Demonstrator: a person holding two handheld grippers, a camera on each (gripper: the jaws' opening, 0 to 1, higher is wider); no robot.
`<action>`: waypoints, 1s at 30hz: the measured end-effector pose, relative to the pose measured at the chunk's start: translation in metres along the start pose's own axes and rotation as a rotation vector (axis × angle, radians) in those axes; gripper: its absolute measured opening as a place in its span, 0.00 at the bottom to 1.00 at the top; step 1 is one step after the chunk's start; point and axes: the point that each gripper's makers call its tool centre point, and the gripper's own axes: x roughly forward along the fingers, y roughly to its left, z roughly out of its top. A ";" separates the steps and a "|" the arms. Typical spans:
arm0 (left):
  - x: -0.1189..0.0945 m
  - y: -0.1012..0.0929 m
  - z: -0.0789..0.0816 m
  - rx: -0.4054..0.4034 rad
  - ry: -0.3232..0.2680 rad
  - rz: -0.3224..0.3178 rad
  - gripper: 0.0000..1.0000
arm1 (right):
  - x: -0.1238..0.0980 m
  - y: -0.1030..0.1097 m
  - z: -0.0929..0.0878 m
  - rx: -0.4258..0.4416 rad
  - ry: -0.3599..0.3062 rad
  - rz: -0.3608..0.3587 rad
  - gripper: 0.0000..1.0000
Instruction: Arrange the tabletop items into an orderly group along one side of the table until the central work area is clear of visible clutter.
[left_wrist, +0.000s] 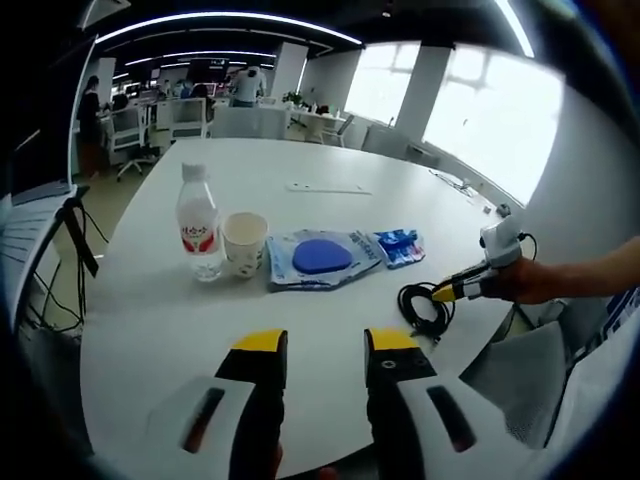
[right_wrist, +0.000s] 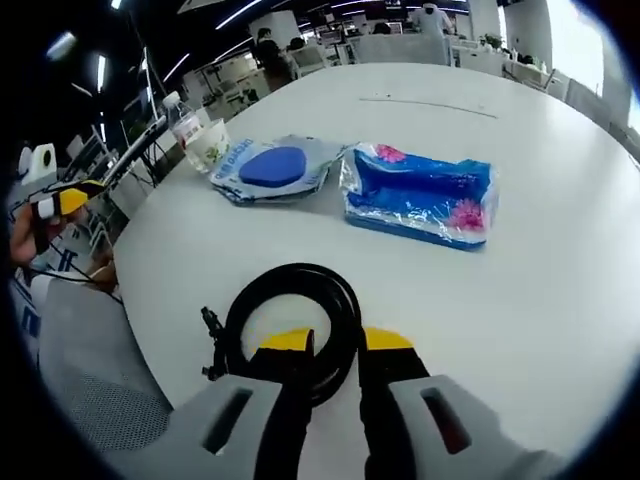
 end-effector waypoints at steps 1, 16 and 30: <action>-0.001 0.000 0.000 -0.001 0.000 0.001 0.29 | -0.001 0.001 0.002 0.002 -0.008 0.002 0.15; -0.001 -0.002 0.000 0.003 -0.004 0.001 0.29 | 0.002 -0.004 0.003 -0.018 0.007 -0.030 0.06; -0.004 -0.001 -0.001 -0.006 -0.016 -0.001 0.29 | 0.000 0.000 0.008 0.017 -0.023 -0.032 0.00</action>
